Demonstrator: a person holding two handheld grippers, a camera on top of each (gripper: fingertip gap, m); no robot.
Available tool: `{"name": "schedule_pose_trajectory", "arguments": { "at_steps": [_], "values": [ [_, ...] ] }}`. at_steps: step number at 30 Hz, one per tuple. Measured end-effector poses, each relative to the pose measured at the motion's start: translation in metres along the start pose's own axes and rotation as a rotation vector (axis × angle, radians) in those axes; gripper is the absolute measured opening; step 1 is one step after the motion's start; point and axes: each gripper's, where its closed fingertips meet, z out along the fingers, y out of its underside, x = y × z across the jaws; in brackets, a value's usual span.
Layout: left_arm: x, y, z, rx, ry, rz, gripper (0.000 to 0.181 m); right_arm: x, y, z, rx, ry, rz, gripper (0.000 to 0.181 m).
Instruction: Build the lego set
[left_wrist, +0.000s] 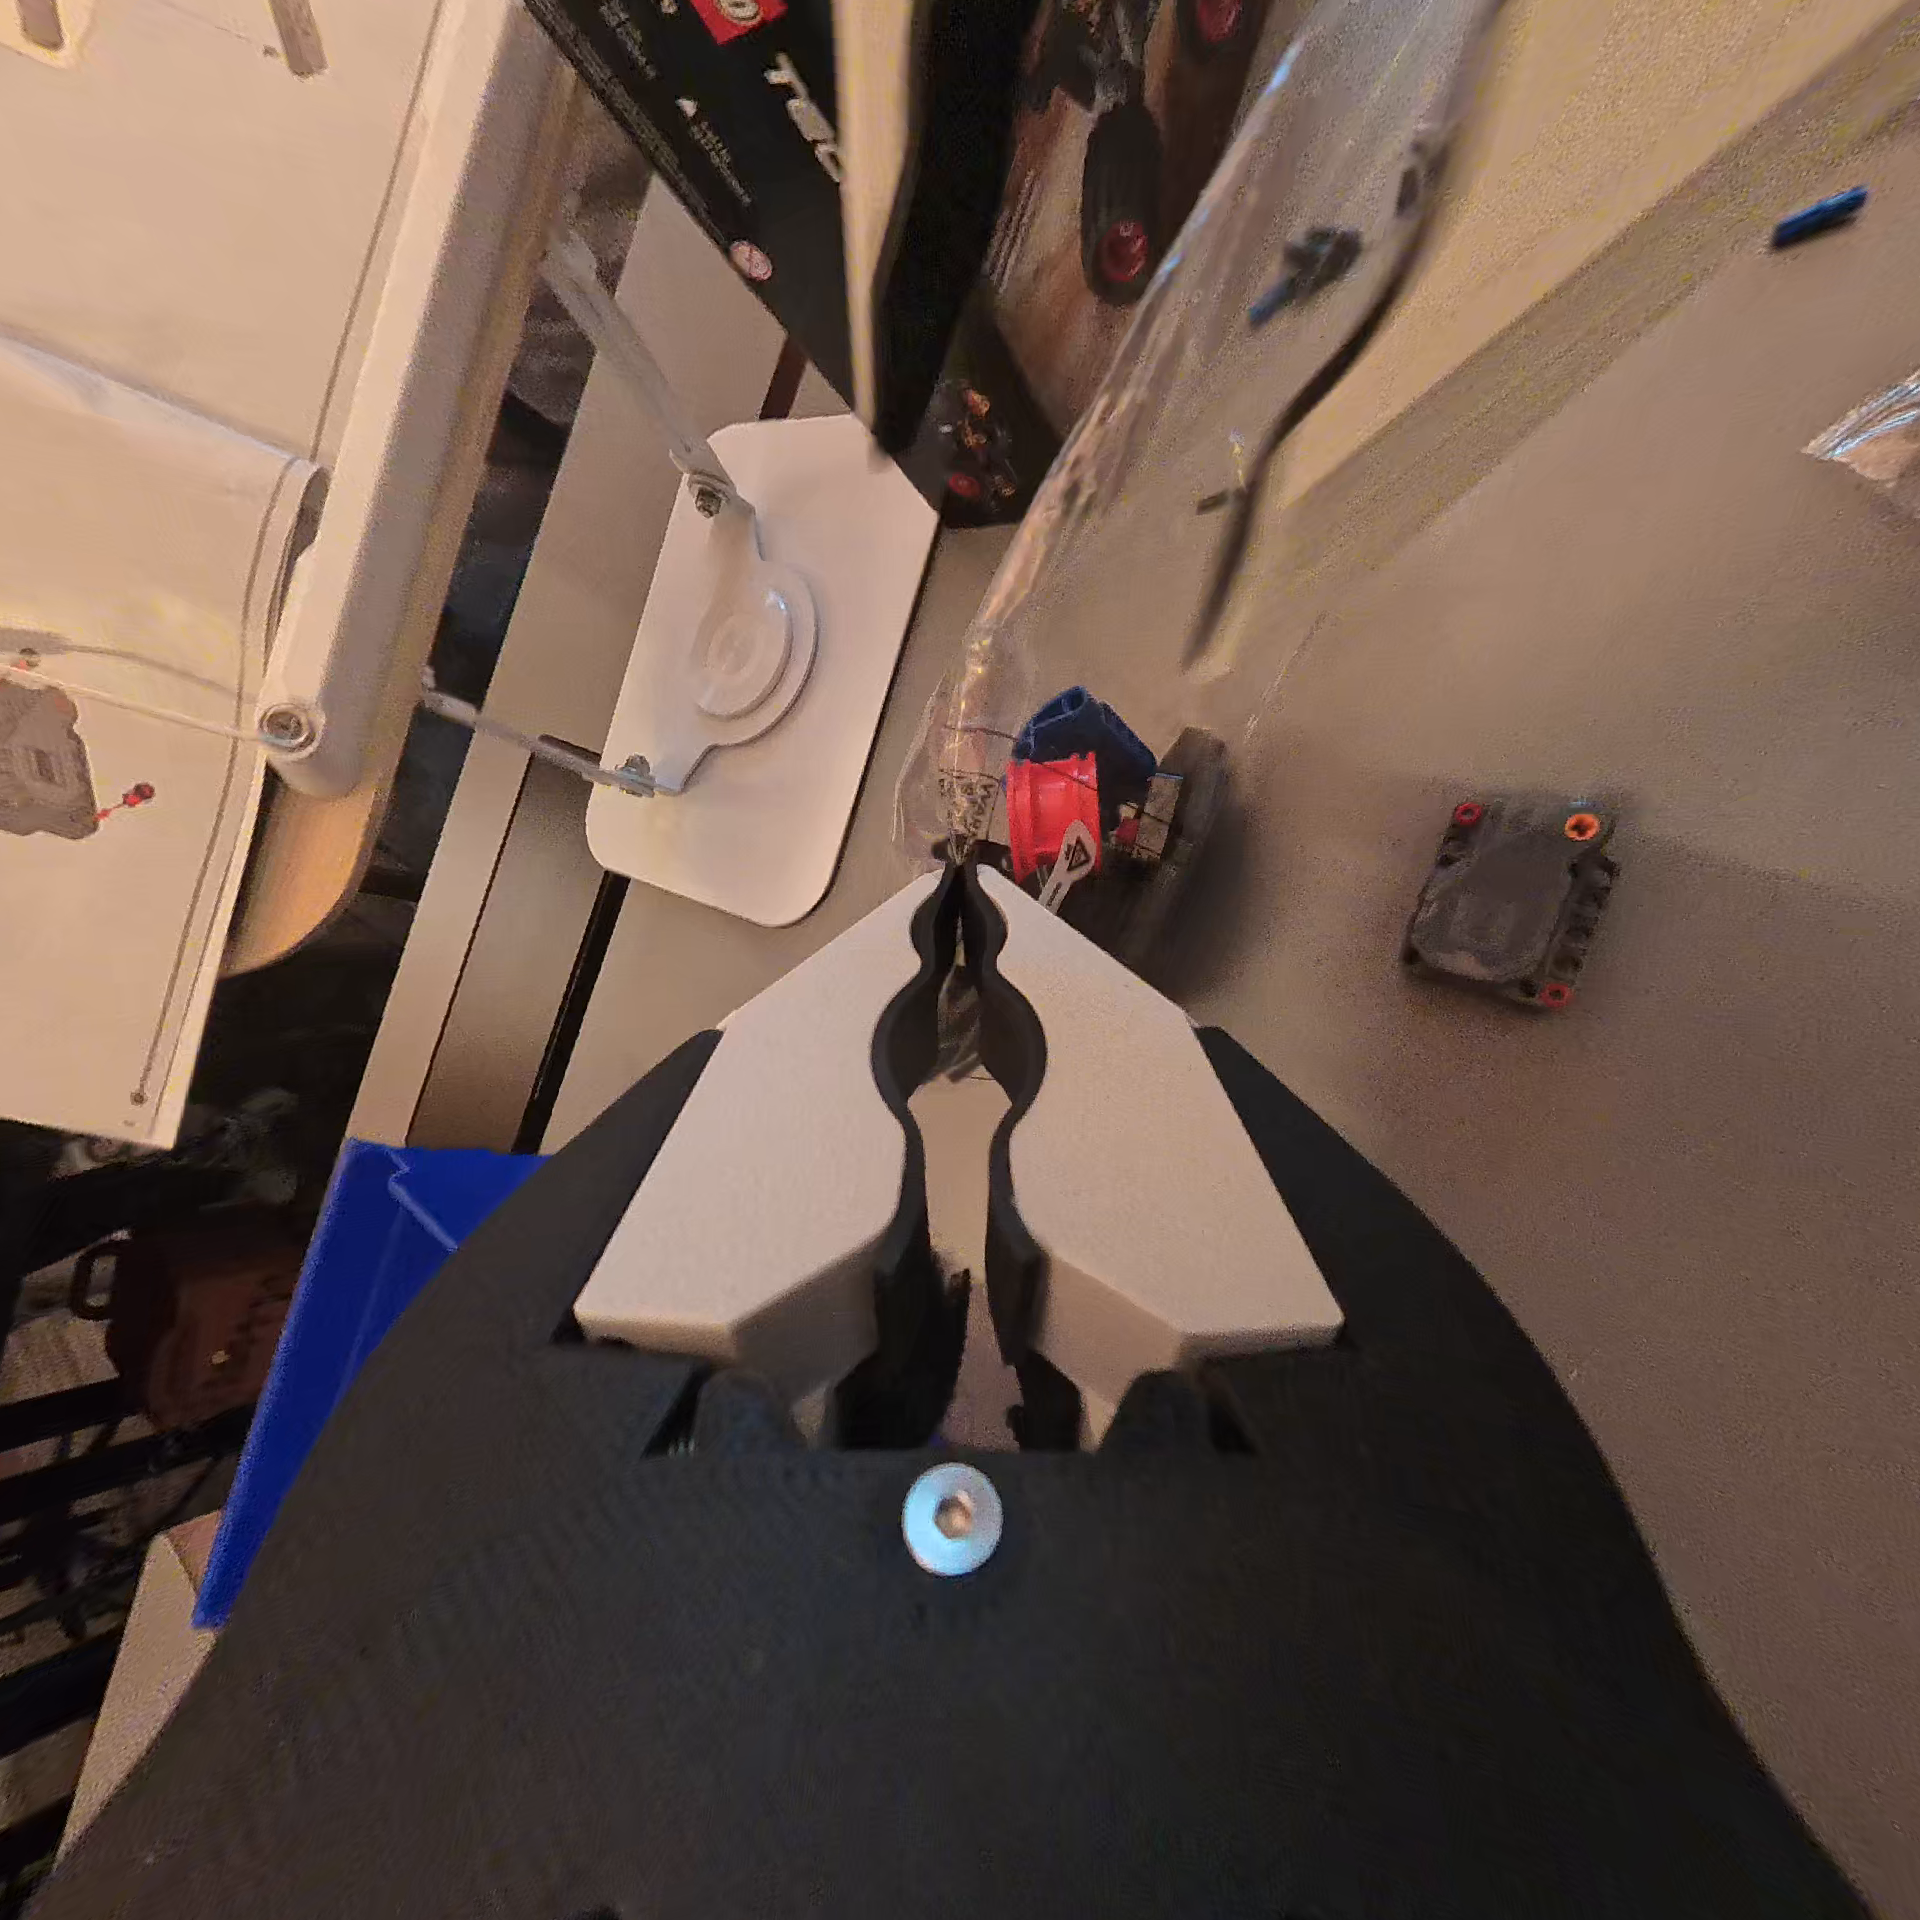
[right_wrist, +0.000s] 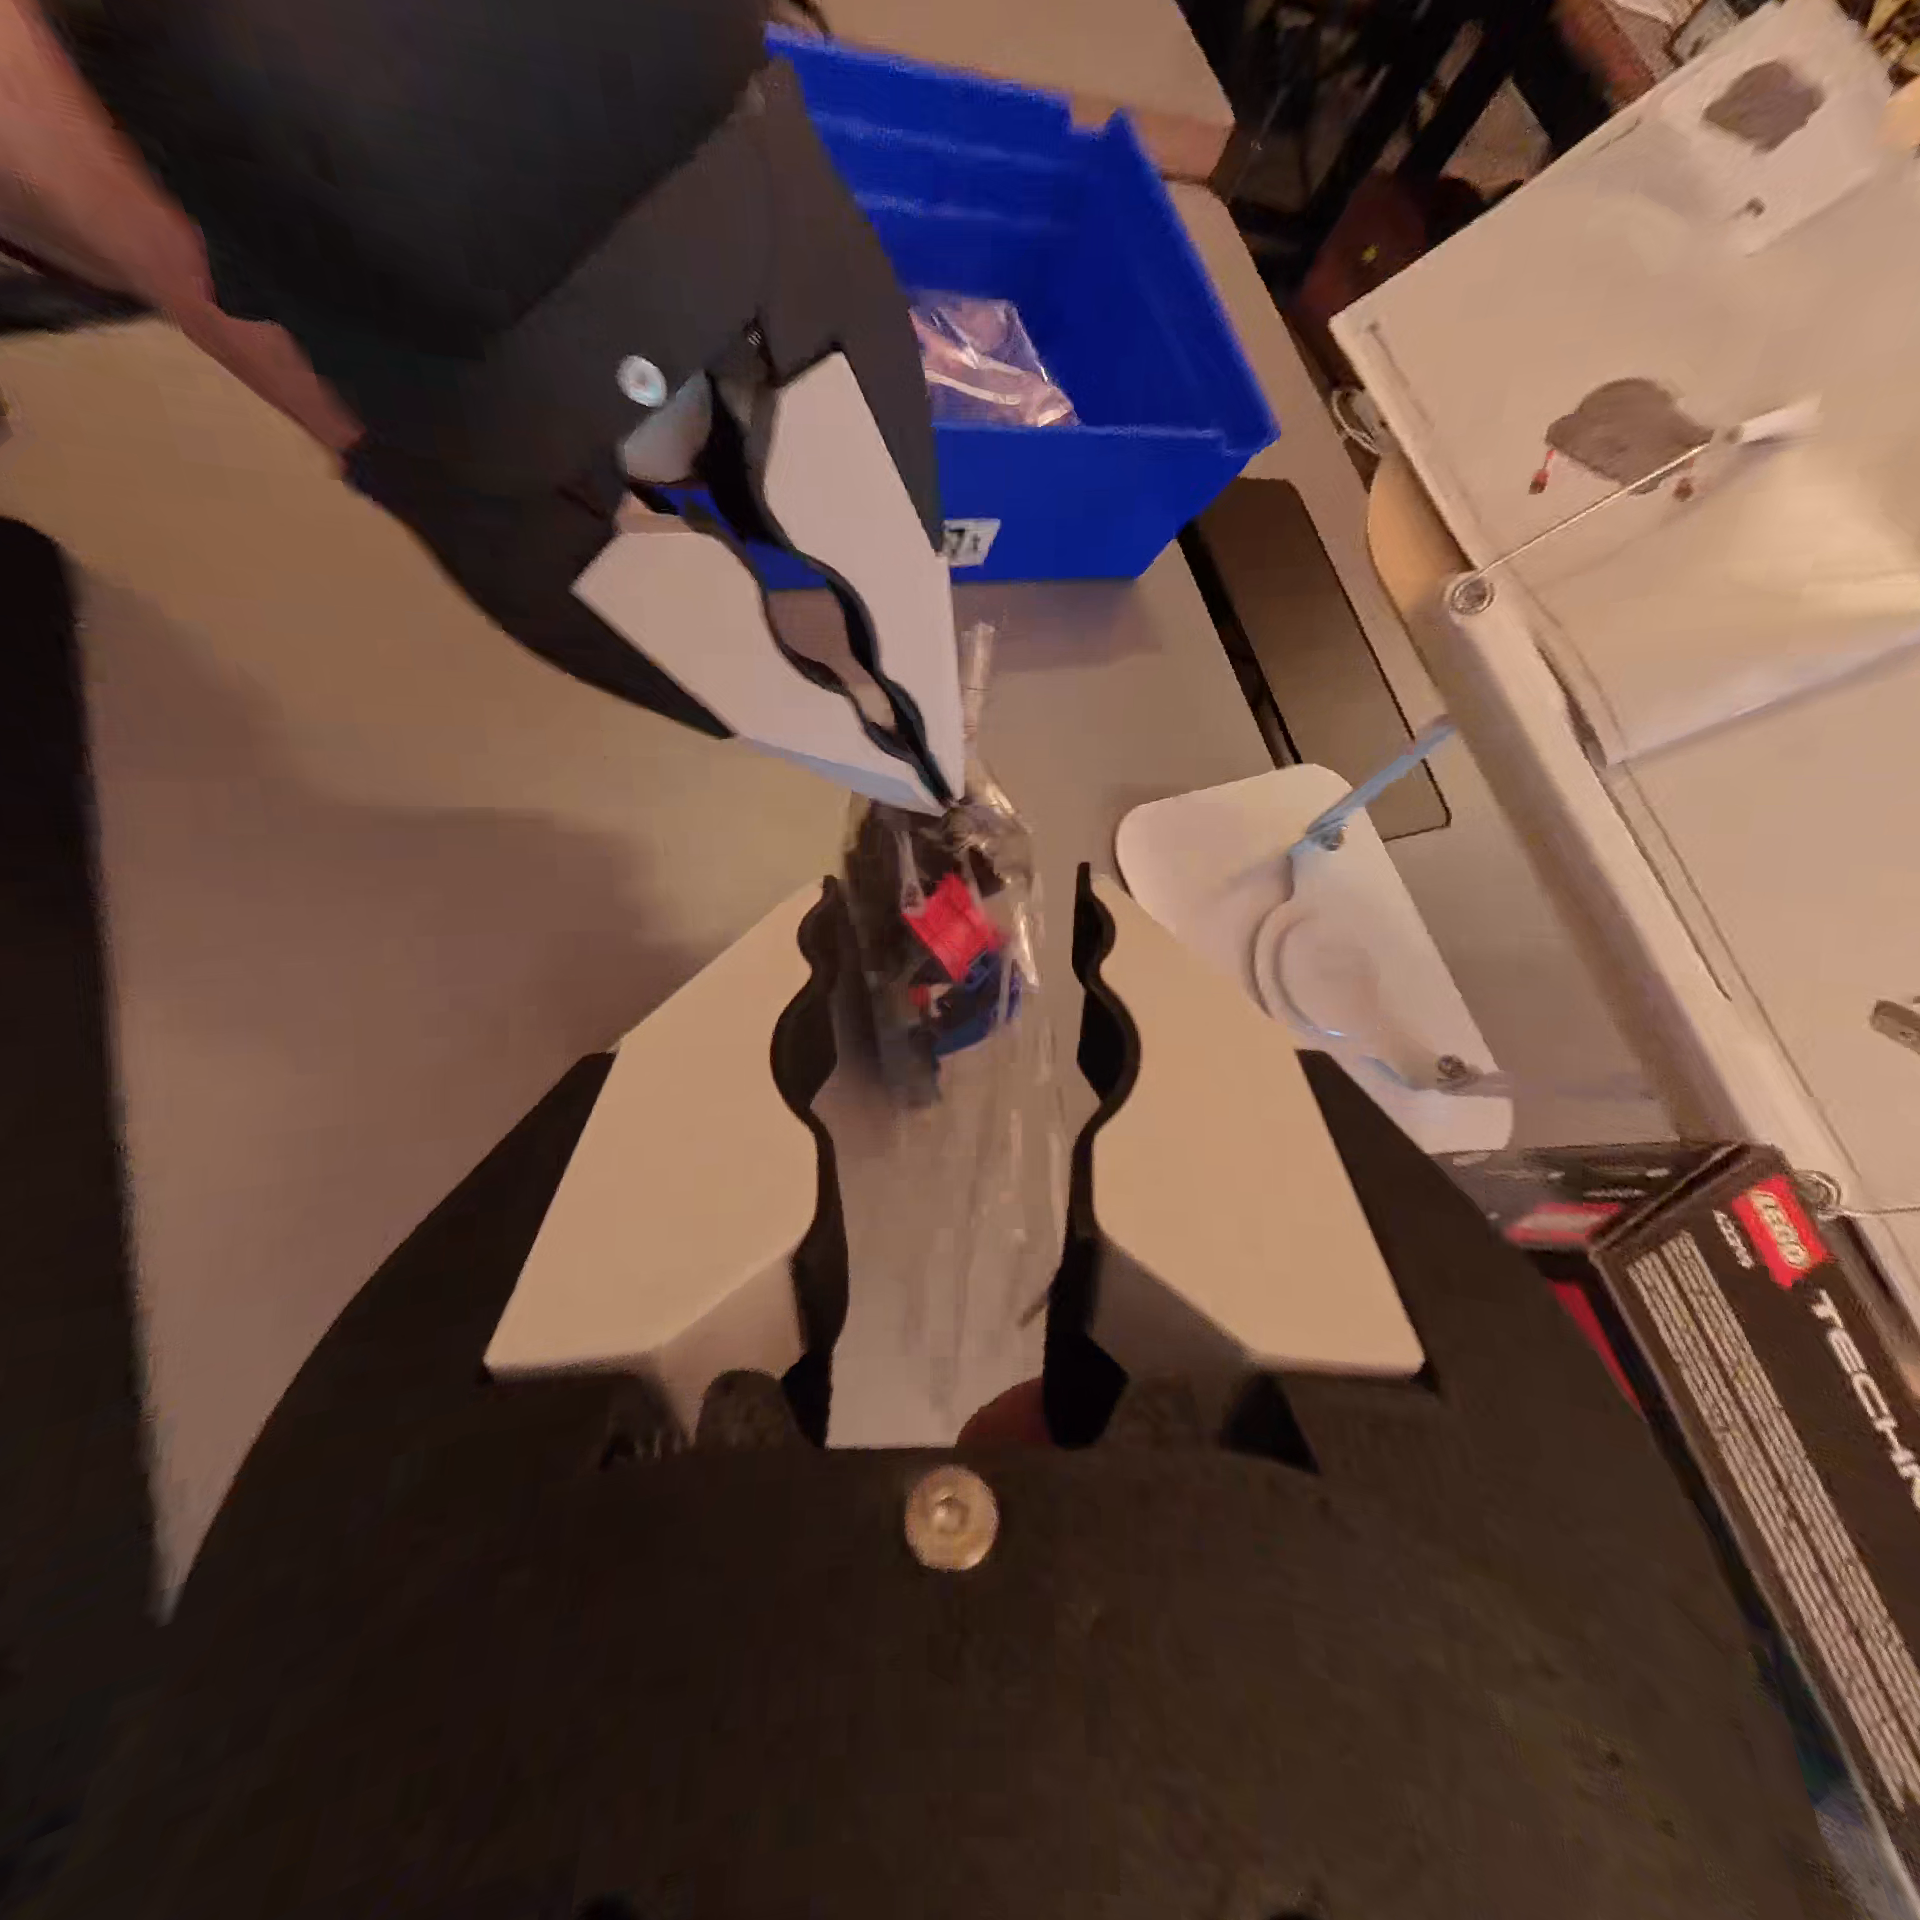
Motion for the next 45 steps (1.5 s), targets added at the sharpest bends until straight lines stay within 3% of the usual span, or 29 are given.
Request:
{"name": "schedule_pose_trajectory", "arguments": {
  "at_steps": [3,5,8,9,11,14,15,18,21,25,32,37,41,45],
  "values": [
    [0.005,-0.007,0.001,0.011,-0.044,0.016,0.0,0.017,0.024,0.029,-0.074,0.103,-0.074,0.031],
    [0.01,-0.009,0.001,0.019,-0.038,-0.001,0.0,0.012,0.032,0.036,-0.06,0.058,-0.063,0.0],
    [0.018,-0.016,-0.001,0.077,-0.043,-0.017,0.001,0.01,0.033,0.026,-0.015,0.022,-0.051,0.0],
    [0.015,-0.017,-0.004,0.089,-0.067,-0.028,0.01,0.009,0.031,0.021,0.021,0.008,-0.047,0.0],
    [0.008,-0.018,-0.008,0.113,-0.107,-0.065,0.045,0.008,0.031,0.011,0.081,-0.001,-0.042,0.0],
    [0.014,-0.017,-0.004,0.173,-0.067,-0.146,0.071,0.005,0.031,-0.006,0.194,-0.068,0.05,0.0],
    [0.021,-0.016,0.0,0.186,-0.041,-0.154,0.071,0.004,0.033,-0.01,0.223,-0.084,0.075,0.0],
    [0.038,-0.019,0.006,0.262,0.025,-0.152,0.03,0.0,0.04,-0.016,0.268,-0.121,0.127,0.0],
    [0.045,-0.02,0.009,0.309,0.049,-0.17,0.01,-0.003,0.044,-0.019,0.295,-0.151,0.164,0.0],
    [0.041,-0.022,0.005,0.352,0.026,-0.16,0.009,-0.005,0.045,-0.022,0.331,-0.18,0.221,0.0],
    [0.041,-0.028,-0.004,0.444,0.157,-0.24,0.004,0.01,0.046,-0.021,0.323,-0.152,0.296,0.0],
    [0.036,-0.023,0.0,0.45,0.156,-0.247,0.0,0.014,0.036,-0.029,0.237,-0.041,0.127,0.014],
    [0.034,-0.025,-0.001,0.469,0.168,-0.255,0.0,-0.009,0.019,-0.018,0.161,-0.07,-0.042,0.021],
    [0.038,-0.025,-0.004,0.463,0.157,-0.17,0.0,-0.01,0.005,-0.006,0.14,-0.071,-0.111,0.03]
  ]
}}
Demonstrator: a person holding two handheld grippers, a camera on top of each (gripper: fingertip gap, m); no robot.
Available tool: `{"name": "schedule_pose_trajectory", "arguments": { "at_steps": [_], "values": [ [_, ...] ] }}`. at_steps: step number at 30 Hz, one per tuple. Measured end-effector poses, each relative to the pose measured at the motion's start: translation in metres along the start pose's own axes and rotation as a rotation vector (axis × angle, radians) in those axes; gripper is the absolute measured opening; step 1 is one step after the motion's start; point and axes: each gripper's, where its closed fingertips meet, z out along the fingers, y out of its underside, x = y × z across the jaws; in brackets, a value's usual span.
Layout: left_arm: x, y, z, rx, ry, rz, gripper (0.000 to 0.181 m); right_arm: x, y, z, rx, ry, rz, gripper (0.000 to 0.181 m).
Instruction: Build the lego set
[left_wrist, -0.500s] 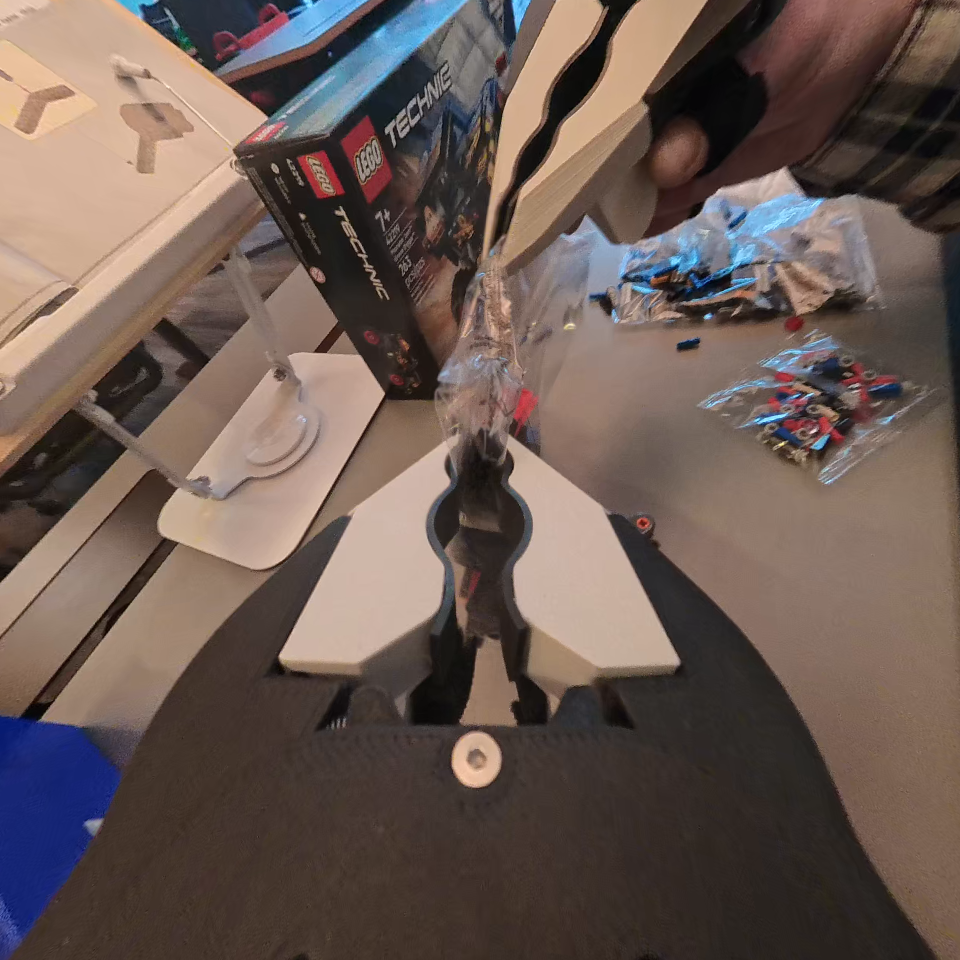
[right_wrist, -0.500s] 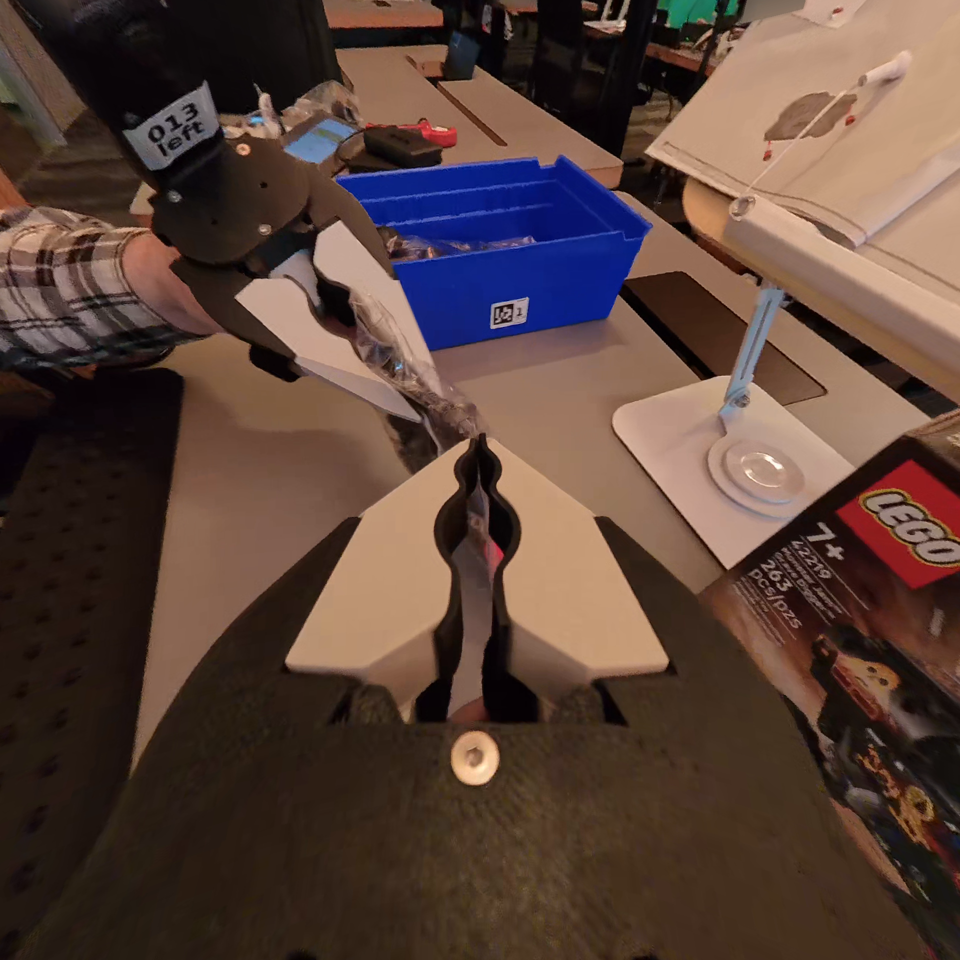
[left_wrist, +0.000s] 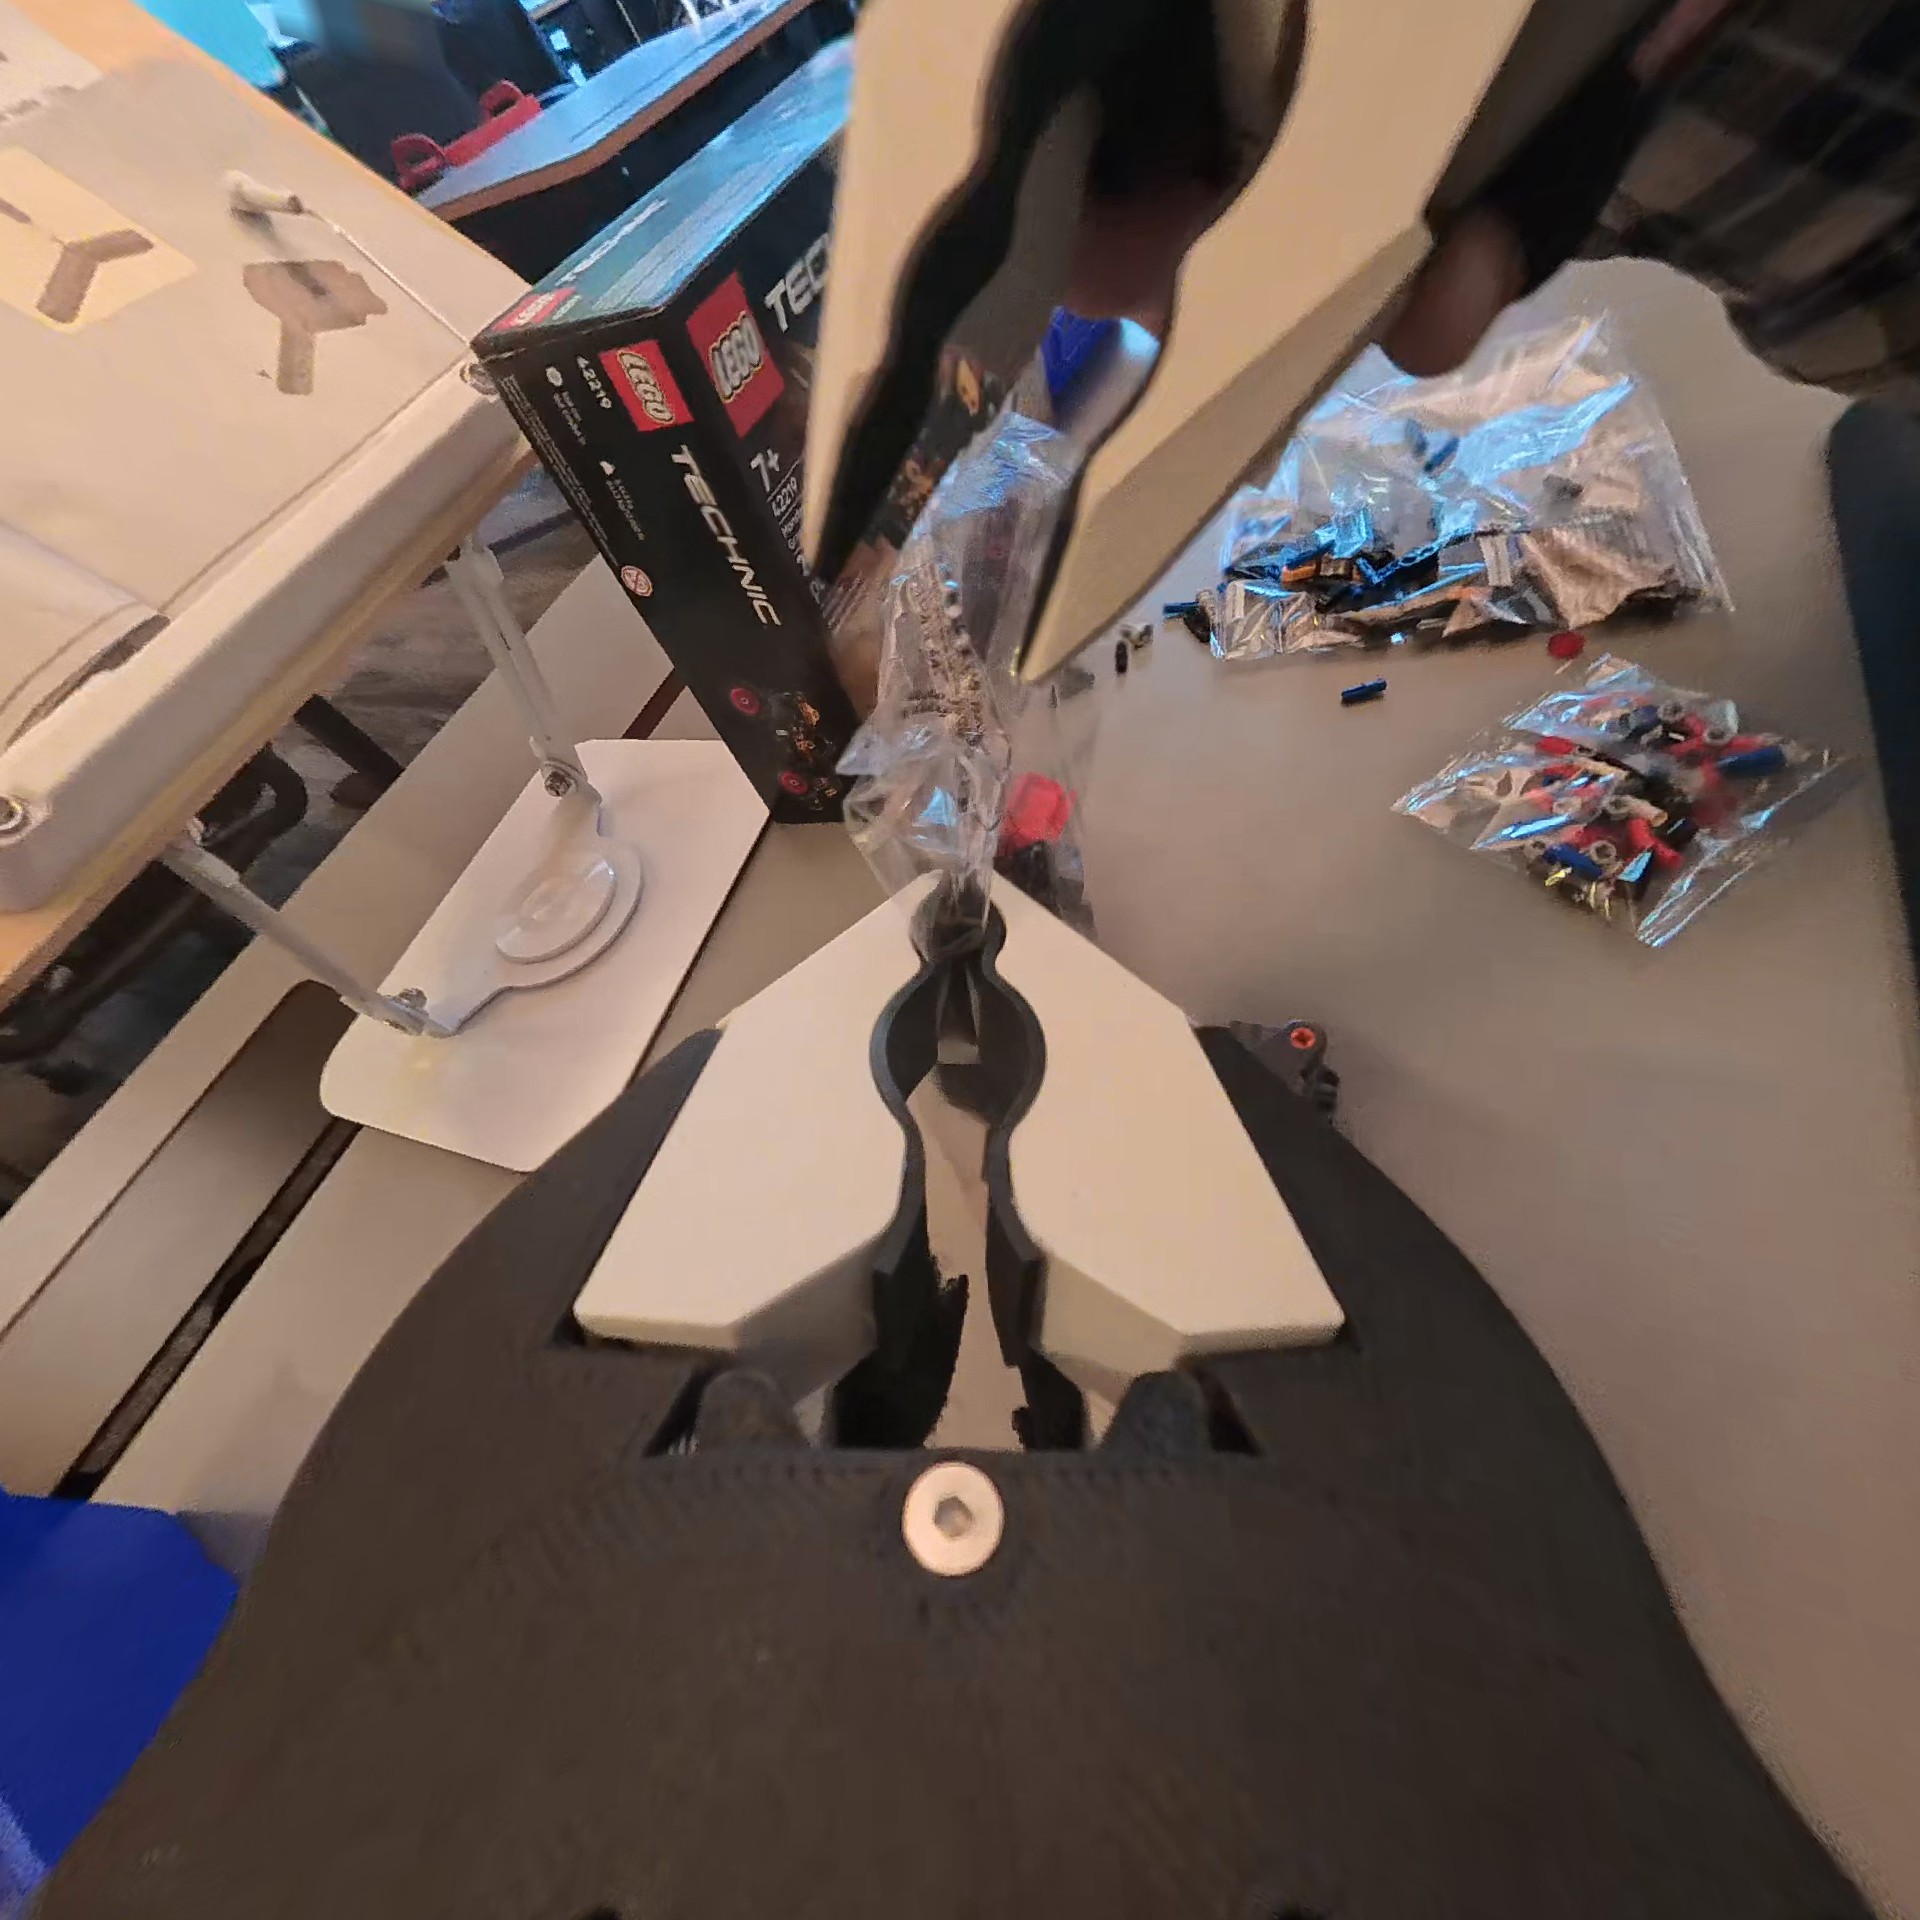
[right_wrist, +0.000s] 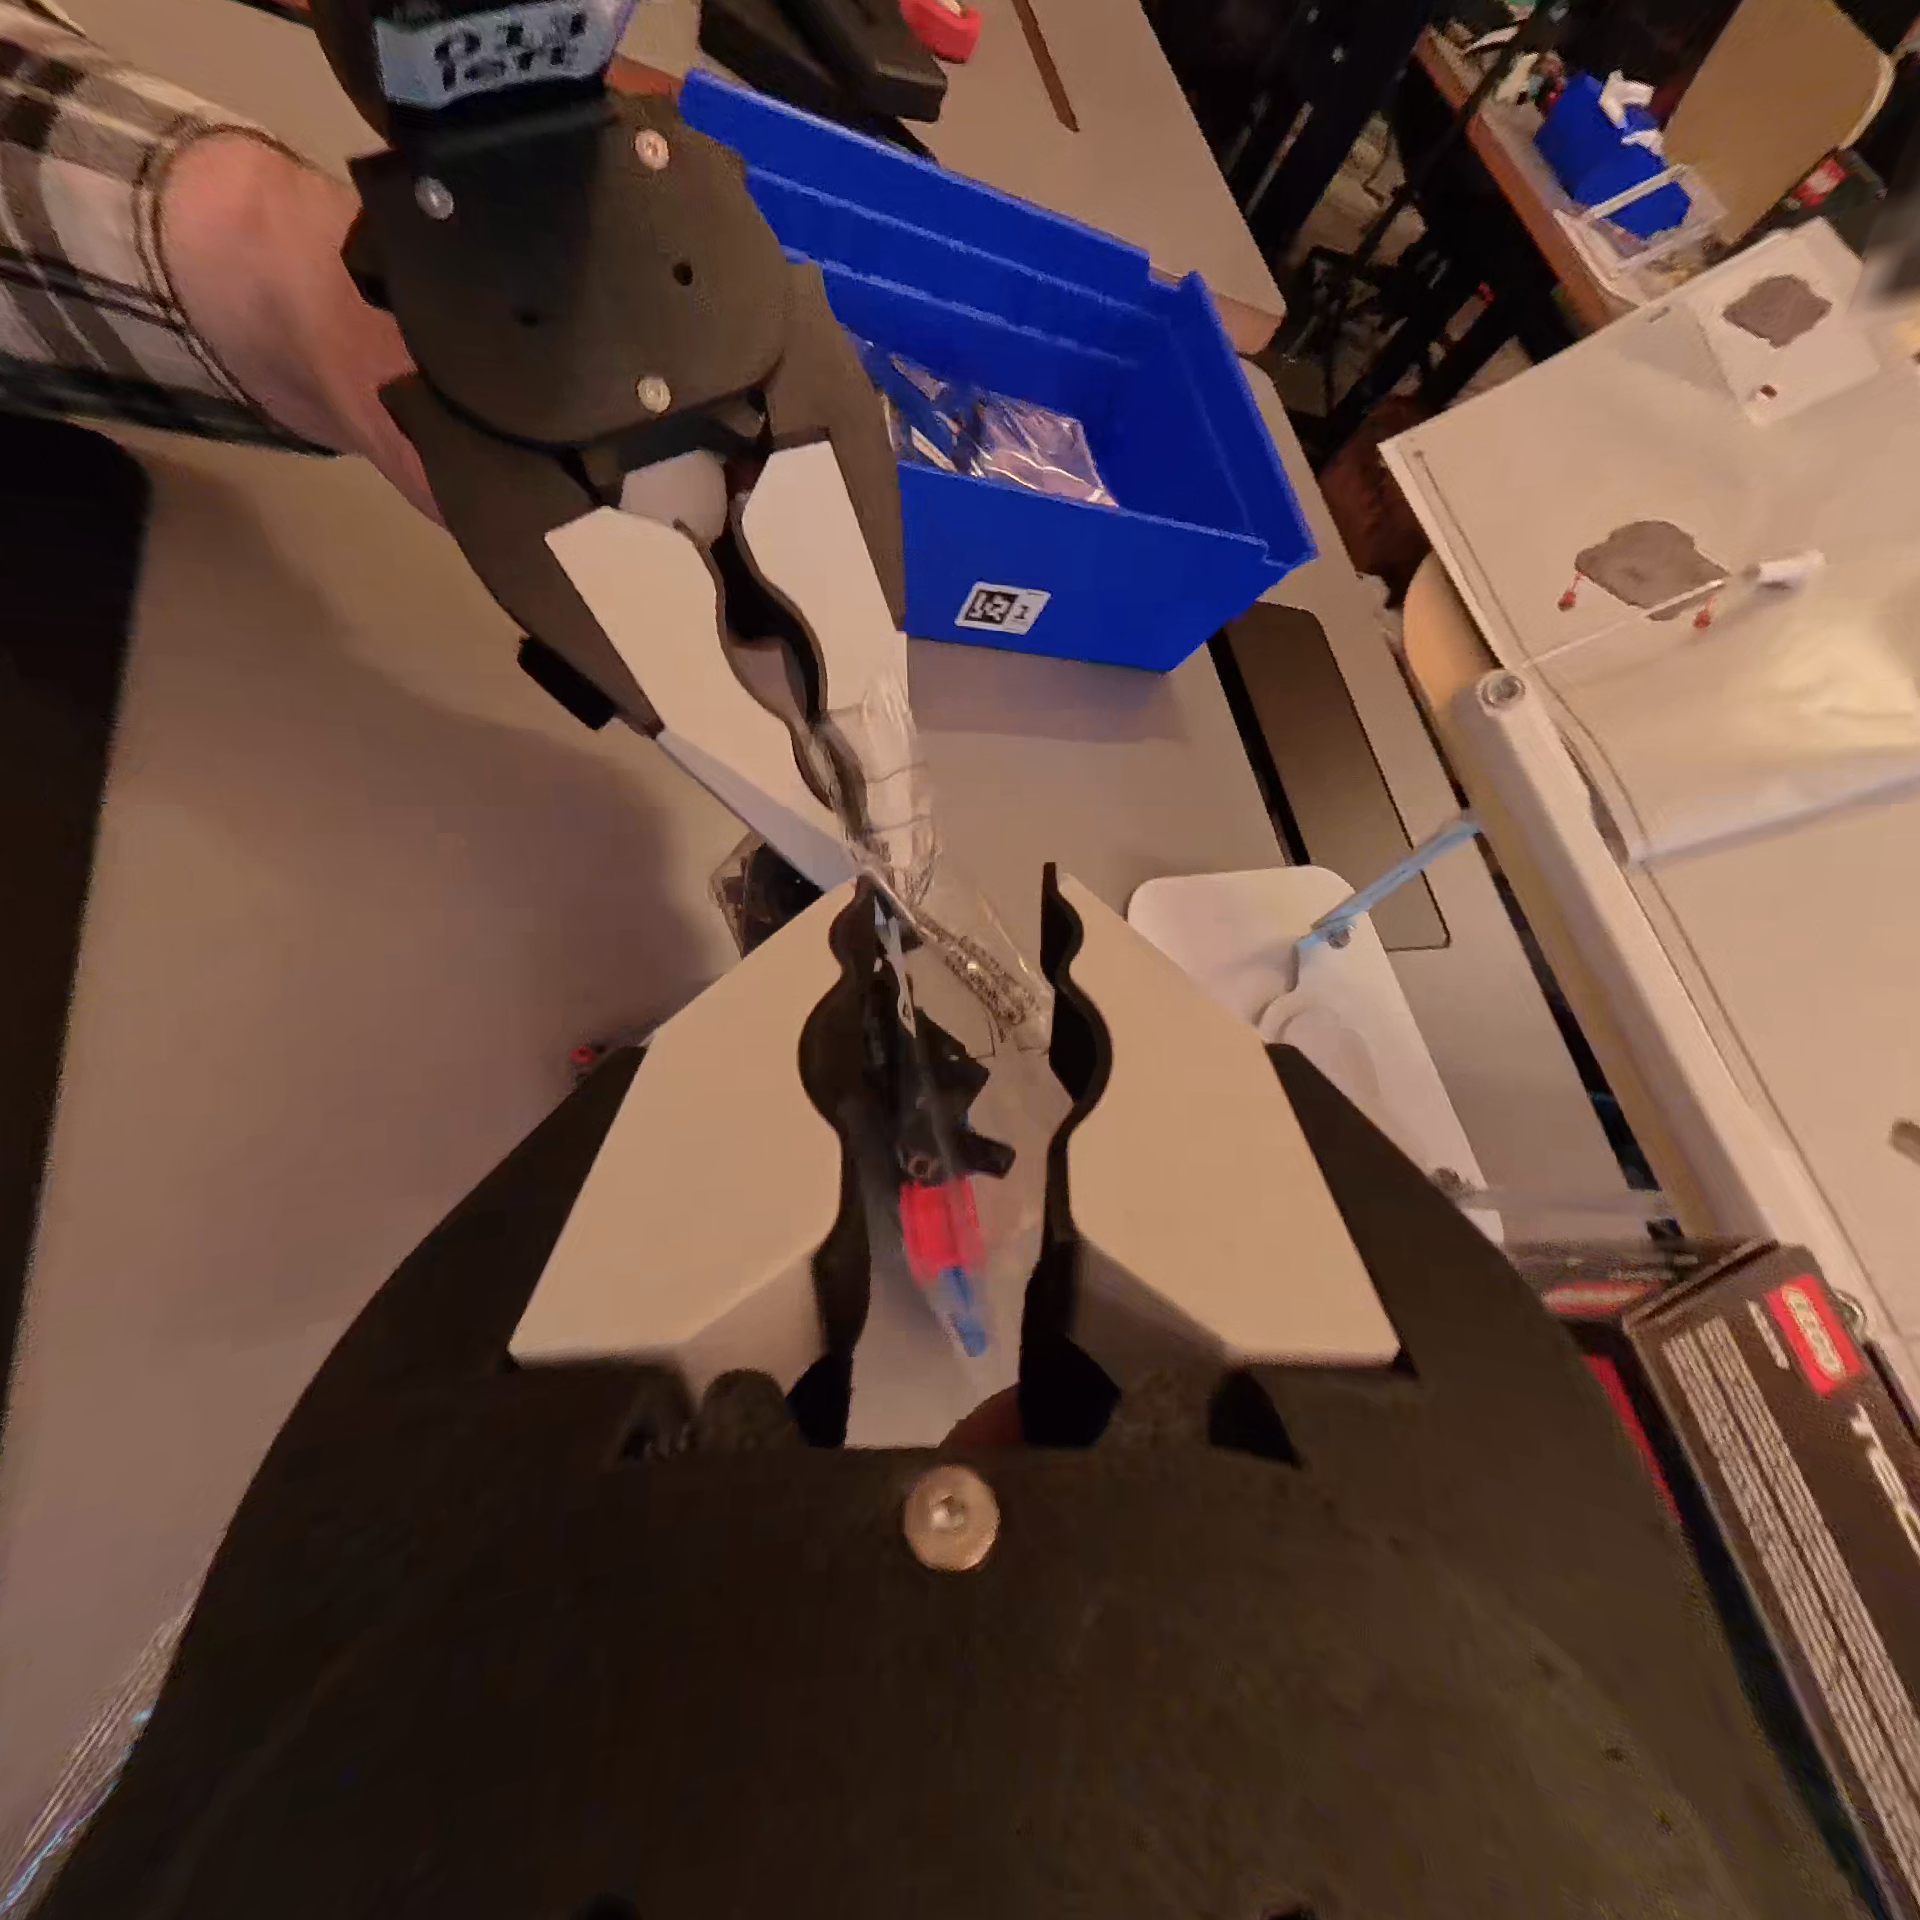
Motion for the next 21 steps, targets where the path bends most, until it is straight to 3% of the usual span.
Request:
{"name": "schedule_pose_trajectory", "arguments": {
  "at_steps": [3,4,5,11,14,16,19,21],
  "values": [
    [0.003,0.001,-0.003,-0.006,0.01,0.045,0.0,-0.001,0.013,0.009,-0.098,-0.064,-0.049,0.028],
    [0.003,0.004,-0.002,-0.023,0.01,0.058,0.0,-0.004,0.016,0.01,-0.114,-0.092,-0.063,0.007],
    [0.004,0.006,-0.003,-0.029,0.016,0.069,0.0,-0.005,0.016,0.011,-0.115,-0.103,-0.06,0.0],
    [-0.003,0.005,-0.008,-0.033,-0.026,0.131,0.0,-0.002,-0.004,0.0,0.027,-0.13,0.087,0.0],
    [-0.006,0.039,0.001,-0.184,-0.06,0.233,0.0,0.0,-0.031,-0.019,0.187,-0.188,0.193,0.0],
    [0.007,0.026,0.002,-0.1,0.008,0.129,0.0,0.007,-0.016,-0.014,0.088,-0.112,0.136,0.0],
    [0.003,0.03,0.003,-0.134,-0.006,0.164,0.0,-0.003,0.0,-0.003,0.015,-0.116,0.059,0.0],
    [0.003,0.03,0.002,-0.114,0.02,0.123,0.0,-0.006,0.011,0.003,-0.046,-0.091,-0.004,0.026]
  ]
}}
